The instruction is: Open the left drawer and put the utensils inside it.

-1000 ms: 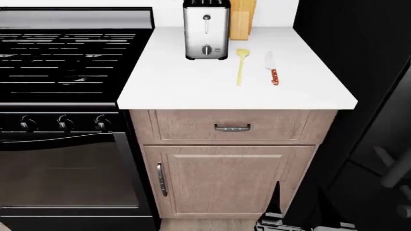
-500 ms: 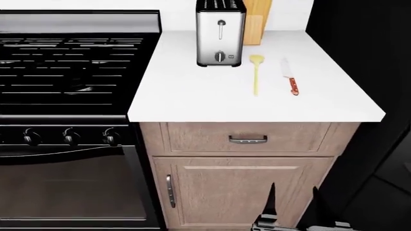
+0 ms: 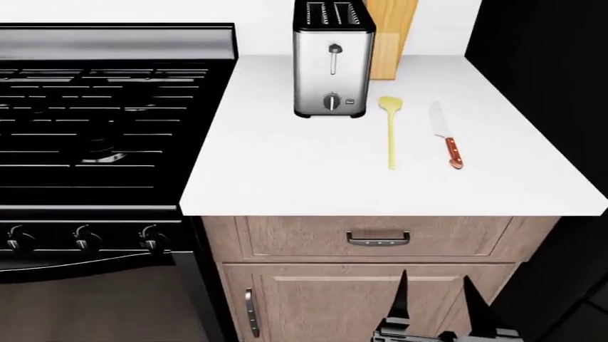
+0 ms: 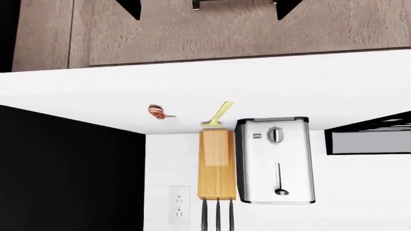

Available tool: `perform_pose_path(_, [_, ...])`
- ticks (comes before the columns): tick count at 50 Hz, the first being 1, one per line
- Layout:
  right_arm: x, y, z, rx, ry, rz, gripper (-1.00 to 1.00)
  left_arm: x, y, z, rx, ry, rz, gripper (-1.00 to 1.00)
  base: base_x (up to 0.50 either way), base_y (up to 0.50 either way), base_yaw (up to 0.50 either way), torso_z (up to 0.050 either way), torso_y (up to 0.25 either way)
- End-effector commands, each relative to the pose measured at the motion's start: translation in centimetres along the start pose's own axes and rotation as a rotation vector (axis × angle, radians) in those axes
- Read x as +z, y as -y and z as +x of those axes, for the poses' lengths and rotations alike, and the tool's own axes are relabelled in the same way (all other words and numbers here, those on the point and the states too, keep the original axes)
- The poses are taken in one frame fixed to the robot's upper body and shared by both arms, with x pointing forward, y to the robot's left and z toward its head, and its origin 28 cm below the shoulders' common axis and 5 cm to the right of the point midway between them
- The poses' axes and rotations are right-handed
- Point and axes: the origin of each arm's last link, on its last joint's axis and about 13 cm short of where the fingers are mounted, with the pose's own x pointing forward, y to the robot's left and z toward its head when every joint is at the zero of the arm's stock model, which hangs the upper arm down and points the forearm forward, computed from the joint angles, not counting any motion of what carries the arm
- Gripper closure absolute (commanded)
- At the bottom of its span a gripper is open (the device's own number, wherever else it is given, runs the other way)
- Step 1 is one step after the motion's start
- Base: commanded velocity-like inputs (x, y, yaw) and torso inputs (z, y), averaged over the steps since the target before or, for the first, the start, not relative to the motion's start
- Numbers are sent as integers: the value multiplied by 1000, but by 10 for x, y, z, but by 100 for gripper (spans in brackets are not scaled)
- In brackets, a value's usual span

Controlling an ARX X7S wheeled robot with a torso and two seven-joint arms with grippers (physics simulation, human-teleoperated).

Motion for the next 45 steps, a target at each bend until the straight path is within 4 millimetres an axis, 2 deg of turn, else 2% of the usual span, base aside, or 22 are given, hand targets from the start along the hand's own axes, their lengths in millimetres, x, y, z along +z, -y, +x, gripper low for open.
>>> perform_pose_path(1, [0,0,-1,-4,13,-8,-100,-2,1,-1,-3,-1,4,-100,0,0,0,0,0])
perform_pose_path(5, [1,-1,-2,7,-18,59,-100,-2,1,-1,-3,-3,4,-100,0,0,0,0,0])
perform_pose_path(11, [10,-16,-12,123,-118,267,-100,-4,3,-1,-11,-9,10,-100,0,0,0,0,0])
perform_pose_path(12, [11,-16,-11,152,-175,378,-100,-4,2,-1,-9,-8,10,-100,0,0,0,0,0])
perform_pose_path(14, [14,-12,-6,97,-229,519,-100,-4,2,-2,-9,-9,9,-100,0,0,0,0,0])
perform_pose_path(17, [10,-9,-4,68,-305,651,-100,-5,3,-2,-10,-10,9,-100,0,0,0,0,0])
perform_pose_path(18, [8,-10,-3,120,-351,772,-100,-5,3,-2,-11,-11,8,-100,0,0,0,0,0])
perform_pose_path(24, [3,-7,0,149,-424,1027,-100,-4,3,-2,-10,-12,9,-100,0,0,0,0,0])
perform_pose_path(38, [-10,-9,4,69,-485,1052,-100,-6,5,-2,-19,-11,13,-100,0,0,0,0,0])
perform_pose_path(45, [-18,-7,12,16,-557,1129,-100,-8,6,-2,-22,-14,15,-100,0,0,0,0,0])
